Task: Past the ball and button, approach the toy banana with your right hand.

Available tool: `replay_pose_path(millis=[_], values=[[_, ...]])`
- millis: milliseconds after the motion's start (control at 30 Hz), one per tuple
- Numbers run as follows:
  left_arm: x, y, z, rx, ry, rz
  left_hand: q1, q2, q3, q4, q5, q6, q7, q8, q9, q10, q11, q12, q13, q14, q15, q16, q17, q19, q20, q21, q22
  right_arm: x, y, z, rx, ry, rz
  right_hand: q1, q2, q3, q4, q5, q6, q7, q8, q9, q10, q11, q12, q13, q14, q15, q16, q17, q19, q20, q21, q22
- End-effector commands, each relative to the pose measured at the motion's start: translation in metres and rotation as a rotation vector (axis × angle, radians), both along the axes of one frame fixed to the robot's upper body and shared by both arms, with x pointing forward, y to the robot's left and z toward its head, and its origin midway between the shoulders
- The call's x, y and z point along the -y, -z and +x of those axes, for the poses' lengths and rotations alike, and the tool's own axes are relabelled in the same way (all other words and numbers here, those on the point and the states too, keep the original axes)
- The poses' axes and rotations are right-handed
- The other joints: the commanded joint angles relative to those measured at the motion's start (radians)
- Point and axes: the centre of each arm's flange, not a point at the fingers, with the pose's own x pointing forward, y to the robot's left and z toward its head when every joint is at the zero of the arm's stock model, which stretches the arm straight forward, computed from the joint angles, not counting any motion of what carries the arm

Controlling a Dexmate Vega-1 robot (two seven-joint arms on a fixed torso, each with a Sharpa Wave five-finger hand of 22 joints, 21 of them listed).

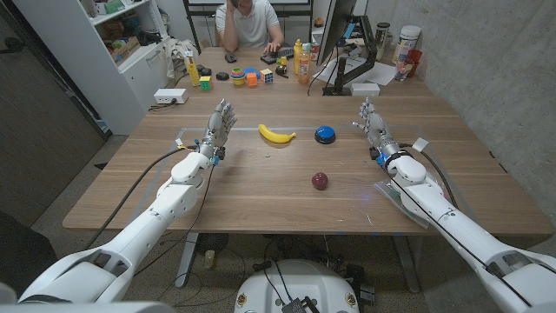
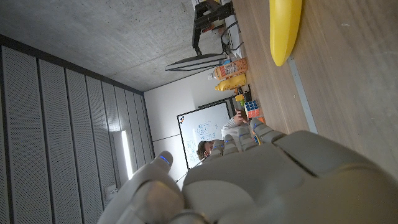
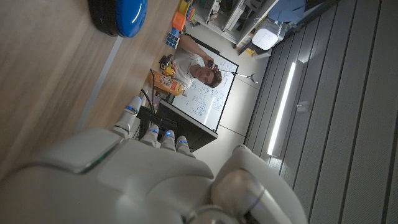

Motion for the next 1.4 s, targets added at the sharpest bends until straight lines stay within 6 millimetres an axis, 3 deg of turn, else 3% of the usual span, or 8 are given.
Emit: replay_pose_path(millis=[33, 467, 767, 1167, 1400], values=[[0.001, 0.000, 0.000, -0.004, -0.001, 0.010, -0.001, 0.125, 0.004, -0.003, 0.007, -0.087, -0.004, 0.009, 0.003, -0.084, -0.004, 0.008, 0.004, -0.128, 0.006, 0.007, 0.003, -0.002, 0.003, 0.003, 0.005, -0.034, -0.033, -0.019, 0.137, 0.183, -0.294, 0.019, -0.012, -0.004, -0.012, -0.006, -0.001, -0.003, 0.008, 0.002, 0.001, -0.009, 0.005, 0.001, 0.005, 0.002, -0.002, 0.000, 0.011, 0.006, -0.007, 0.002], [-0.001, 0.001, -0.004, 0.002, 0.002, 0.002, 0.000, 0.125, 0.003, -0.003, 0.007, -0.086, -0.004, 0.008, 0.003, -0.083, -0.004, 0.008, 0.004, -0.127, 0.006, 0.007, 0.002, 0.000, -0.002, 0.004, 0.005, -0.089, -0.064, -0.043, 0.332, 0.388, -0.556, 0.046, -0.045, -0.015, -0.035, -0.009, 0.013, -0.013, 0.011, 0.002, 0.010, -0.019, 0.006, 0.001, 0.009, 0.005, -0.010, 0.001, 0.005, 0.009, -0.032, 0.002], [-0.002, 0.004, -0.004, -0.004, -0.001, 0.001, 0.000, 0.126, 0.002, -0.003, 0.007, -0.086, -0.003, 0.008, 0.003, -0.082, -0.002, 0.008, 0.004, -0.127, 0.006, 0.007, 0.002, 0.001, -0.004, 0.004, 0.005, -0.115, -0.077, -0.048, 0.370, 0.450, -0.632, 0.054, -0.073, -0.029, -0.046, -0.011, 0.030, -0.023, 0.014, 0.003, 0.026, -0.021, 0.009, 0.002, 0.024, 0.002, -0.011, 0.001, 0.014, 0.007, -0.046, 0.002], [-0.002, 0.007, -0.004, -0.015, -0.004, 0.001, 0.000, 0.127, 0.001, -0.002, 0.008, -0.086, -0.002, 0.008, 0.003, -0.082, -0.001, 0.008, 0.004, -0.126, 0.008, 0.007, 0.002, 0.001, -0.004, 0.004, 0.005, -0.149, -0.085, -0.048, 0.419, 0.478, -0.736, 0.039, -0.114, -0.062, -0.047, -0.007, 0.052, -0.026, 0.016, 0.005, 0.041, -0.051, 0.009, 0.002, 0.046, 0.000, -0.011, 0.003, 0.034, 0.008, -0.069, 0.002], [-0.003, 0.005, -0.005, -0.006, -0.009, 0.001, 0.000, 0.127, 0.001, -0.002, 0.008, -0.087, -0.001, 0.007, 0.003, -0.083, 0.001, 0.007, 0.004, -0.128, 0.006, 0.006, 0.002, 0.001, -0.010, 0.004, 0.005, -0.180, -0.088, -0.050, 0.489, 0.493, -0.856, 0.070, -0.094, -0.053, -0.058, 0.000, 0.084, -0.054, 0.026, 0.007, 0.085, -0.064, 0.019, 0.004, 0.068, 0.000, -0.012, 0.002, 0.051, 0.009, -0.091, 0.002]])
